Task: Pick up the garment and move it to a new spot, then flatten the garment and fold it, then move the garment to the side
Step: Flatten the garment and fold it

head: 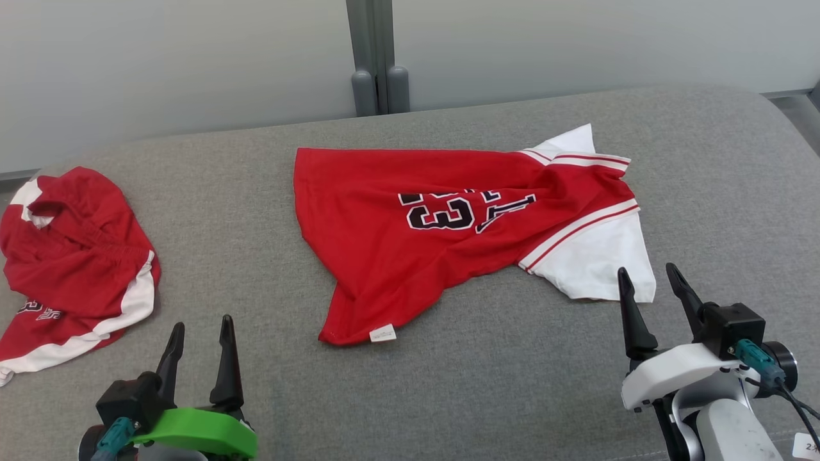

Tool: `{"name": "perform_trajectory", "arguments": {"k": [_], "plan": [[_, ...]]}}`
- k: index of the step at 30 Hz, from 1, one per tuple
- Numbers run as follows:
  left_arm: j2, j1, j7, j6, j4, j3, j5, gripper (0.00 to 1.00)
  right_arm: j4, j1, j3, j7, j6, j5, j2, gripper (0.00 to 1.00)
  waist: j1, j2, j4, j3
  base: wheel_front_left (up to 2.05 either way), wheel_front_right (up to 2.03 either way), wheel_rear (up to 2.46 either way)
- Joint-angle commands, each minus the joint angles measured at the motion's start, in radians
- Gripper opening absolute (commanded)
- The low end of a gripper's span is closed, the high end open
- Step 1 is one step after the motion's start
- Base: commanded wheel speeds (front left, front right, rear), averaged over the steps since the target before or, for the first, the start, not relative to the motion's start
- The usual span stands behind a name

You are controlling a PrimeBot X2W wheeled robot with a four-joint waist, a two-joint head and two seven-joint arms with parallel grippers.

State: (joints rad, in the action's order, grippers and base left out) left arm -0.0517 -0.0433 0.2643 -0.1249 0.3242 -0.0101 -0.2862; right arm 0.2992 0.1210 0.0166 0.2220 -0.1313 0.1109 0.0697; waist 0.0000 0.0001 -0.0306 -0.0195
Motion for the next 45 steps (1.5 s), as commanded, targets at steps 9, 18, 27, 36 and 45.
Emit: {"name": "perform_trajectory", "arguments": {"k": [9,18,27,36,45], "plan": [[0.001,-0.061,0.000,-0.007,0.005,0.096,0.007,1.00,-0.030,0.044,0.032,-0.058,0.001,0.003,0.003,1.00,0.0000,-0.0001,0.004,-0.040,0.00,0.00,0.00],[-0.028,-0.224,-0.186,-0.004,0.167,0.358,-0.110,1.00,-0.009,0.143,0.139,-0.406,0.000,-0.042,0.025,1.00,0.0000,-0.0001,0.007,-0.099,0.00,0.00,0.00],[-0.014,-0.311,-0.326,0.055,0.274,0.371,-0.123,1.00,0.132,0.244,0.197,-0.537,0.001,-0.071,0.015,1.00,0.0000,-0.0001,0.012,-0.148,0.00,0.00,0.00],[-0.011,-0.329,-0.358,0.060,0.313,0.410,-0.113,1.00,0.301,0.297,0.195,-0.474,0.001,-0.065,0.025,1.00,0.0000,-0.0001,0.045,-0.175,0.00,0.00,0.00],[-0.004,-0.355,-0.365,0.038,0.351,0.453,-0.151,1.00,0.426,0.345,0.176,-0.457,0.000,-0.006,0.023,1.00,0.0000,-0.0001,0.064,-0.199,0.00,0.00,0.00]]}}
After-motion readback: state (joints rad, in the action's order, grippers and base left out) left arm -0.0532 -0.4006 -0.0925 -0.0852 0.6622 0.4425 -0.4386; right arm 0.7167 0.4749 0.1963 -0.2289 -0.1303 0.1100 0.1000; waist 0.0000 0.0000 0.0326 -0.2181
